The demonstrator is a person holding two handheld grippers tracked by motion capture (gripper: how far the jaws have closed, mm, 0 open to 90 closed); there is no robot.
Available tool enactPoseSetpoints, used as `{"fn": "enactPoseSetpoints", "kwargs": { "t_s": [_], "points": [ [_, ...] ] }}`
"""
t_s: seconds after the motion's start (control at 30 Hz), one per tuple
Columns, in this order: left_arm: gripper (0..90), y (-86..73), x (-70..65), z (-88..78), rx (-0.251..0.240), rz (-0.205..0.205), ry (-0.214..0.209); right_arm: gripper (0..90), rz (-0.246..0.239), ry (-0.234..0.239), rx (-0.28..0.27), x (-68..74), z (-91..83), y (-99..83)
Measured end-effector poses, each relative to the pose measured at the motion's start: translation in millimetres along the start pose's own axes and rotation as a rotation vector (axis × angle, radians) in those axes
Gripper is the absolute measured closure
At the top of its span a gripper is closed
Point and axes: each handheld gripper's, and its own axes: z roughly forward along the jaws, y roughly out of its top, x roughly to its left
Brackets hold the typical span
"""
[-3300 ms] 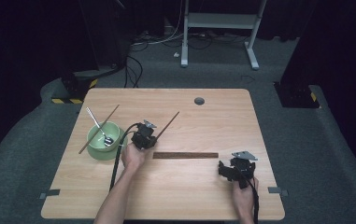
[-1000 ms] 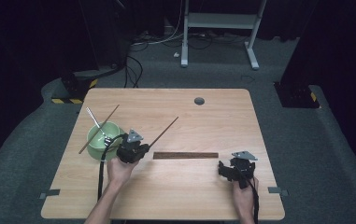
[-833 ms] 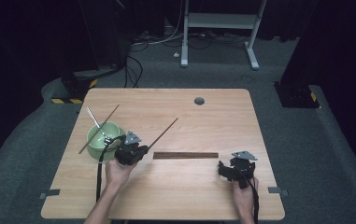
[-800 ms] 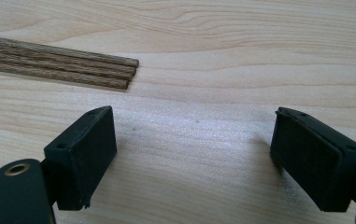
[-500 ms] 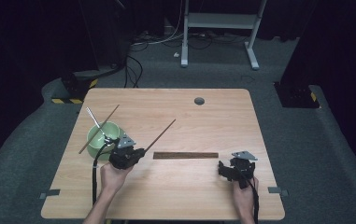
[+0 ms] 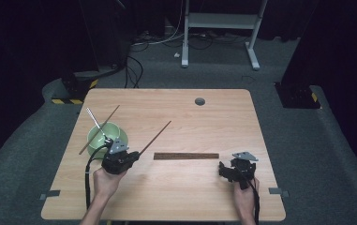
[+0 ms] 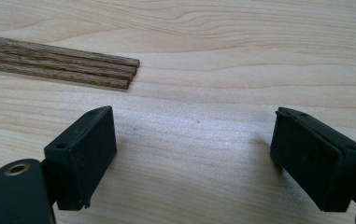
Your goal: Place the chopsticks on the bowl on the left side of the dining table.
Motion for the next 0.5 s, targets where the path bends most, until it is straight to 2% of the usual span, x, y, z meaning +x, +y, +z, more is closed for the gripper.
{"fn": "enactPoseSetpoints", "kwargs": {
  "t_s": [0.5],
  "points": [
    [84.0, -11.4, 12.2, -14.3, -0.009, -0.028, 0.027, 13.9, 0.0, -0.001, 0.001, 0.0, -0.1, 0.0]
  ]
}}
